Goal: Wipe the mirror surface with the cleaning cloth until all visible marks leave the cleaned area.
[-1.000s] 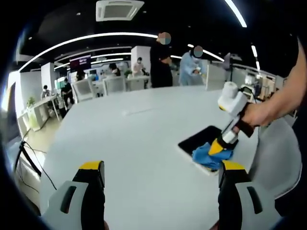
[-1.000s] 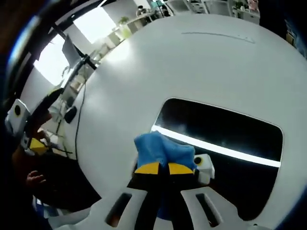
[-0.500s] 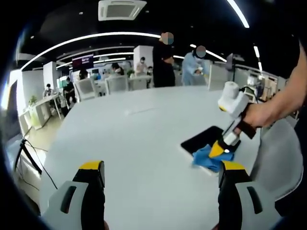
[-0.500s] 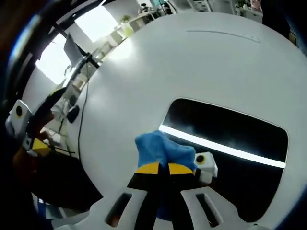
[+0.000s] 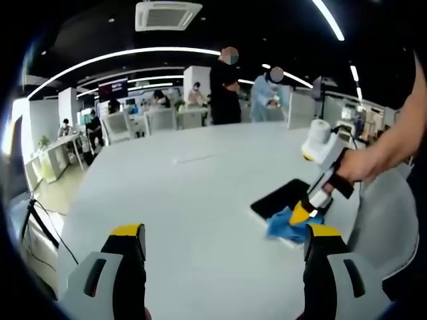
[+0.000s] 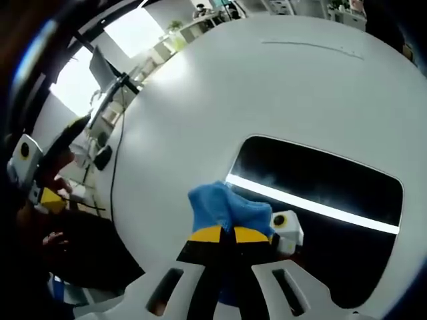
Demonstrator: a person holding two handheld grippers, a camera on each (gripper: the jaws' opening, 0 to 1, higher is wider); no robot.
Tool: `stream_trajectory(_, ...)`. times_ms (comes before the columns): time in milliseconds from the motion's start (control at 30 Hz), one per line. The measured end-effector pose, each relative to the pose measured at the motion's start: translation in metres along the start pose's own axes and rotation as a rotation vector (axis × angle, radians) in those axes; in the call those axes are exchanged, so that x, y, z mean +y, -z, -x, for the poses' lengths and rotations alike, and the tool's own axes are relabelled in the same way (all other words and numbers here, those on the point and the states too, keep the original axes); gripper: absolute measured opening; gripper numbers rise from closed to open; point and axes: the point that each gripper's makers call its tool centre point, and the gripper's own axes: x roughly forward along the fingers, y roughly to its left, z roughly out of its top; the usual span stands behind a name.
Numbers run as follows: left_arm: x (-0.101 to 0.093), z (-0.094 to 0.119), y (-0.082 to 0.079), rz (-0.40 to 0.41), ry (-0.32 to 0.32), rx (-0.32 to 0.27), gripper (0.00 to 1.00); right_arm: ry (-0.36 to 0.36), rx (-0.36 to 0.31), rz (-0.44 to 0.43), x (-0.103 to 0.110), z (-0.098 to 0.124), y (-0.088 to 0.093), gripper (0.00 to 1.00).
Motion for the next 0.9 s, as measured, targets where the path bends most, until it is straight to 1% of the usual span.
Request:
stream_trajectory(100,-0.001,0.003,-0.001,-0.005,0.001,0.000,1.00,-0.005,0.000,0.003,0.002,0.000,0.002,0.00)
stream_trajectory(233,-0.002,0.005,0.004,-0.009,0.008,0.014,1.00,-0.004,0.004,-0.001,0.001,0.000,0.000,0.00)
stream_trajectory(400,0.002,0.006,0.008,0.006,-0.007,0.010,1.00,-0.009,0.008,-0.005,0.003,0.001,0.003,0.00)
stream_trajectory(567,-0.002,0.006,0.009,0.005,-0.001,0.012,1.00,-0.008,0.013,-0.014,0.003,0.000,0.002,0.00)
stream_trajectory(767,-0.003,0.007,0.011,0.014,-0.008,0.012,1.00,-0.009,0.011,-0.013,0.002,-0.002,-0.003,0.00)
stream_trajectory(900,-0.005,0.008,0.011,0.011,-0.007,0.015,1.00,-0.004,0.006,-0.009,-0.003,-0.004,-0.011,0.00)
